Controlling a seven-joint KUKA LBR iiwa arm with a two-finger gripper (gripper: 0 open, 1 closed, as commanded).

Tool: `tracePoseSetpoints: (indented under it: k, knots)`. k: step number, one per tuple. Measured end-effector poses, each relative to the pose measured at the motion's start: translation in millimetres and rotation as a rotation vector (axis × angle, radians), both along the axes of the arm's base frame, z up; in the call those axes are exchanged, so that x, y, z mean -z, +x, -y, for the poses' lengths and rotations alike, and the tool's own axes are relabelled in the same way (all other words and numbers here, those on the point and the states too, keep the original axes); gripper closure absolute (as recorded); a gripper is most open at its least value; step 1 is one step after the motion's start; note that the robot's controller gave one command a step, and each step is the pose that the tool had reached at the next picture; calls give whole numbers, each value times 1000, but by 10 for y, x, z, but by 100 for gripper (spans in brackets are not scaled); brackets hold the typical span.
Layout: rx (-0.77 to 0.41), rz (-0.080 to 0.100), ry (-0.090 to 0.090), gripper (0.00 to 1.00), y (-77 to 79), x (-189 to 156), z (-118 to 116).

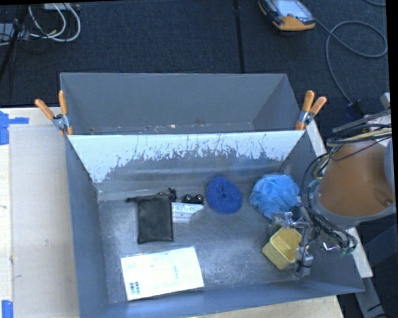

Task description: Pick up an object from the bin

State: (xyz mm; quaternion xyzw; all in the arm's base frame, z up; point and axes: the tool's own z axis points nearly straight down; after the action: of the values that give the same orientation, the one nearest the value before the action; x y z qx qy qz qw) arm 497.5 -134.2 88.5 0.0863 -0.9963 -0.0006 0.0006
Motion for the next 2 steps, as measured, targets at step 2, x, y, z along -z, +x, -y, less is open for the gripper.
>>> tracePoseSetpoints:
  k: [2]
  knots:
    - [-13,13,0,100,-152,117,-68]
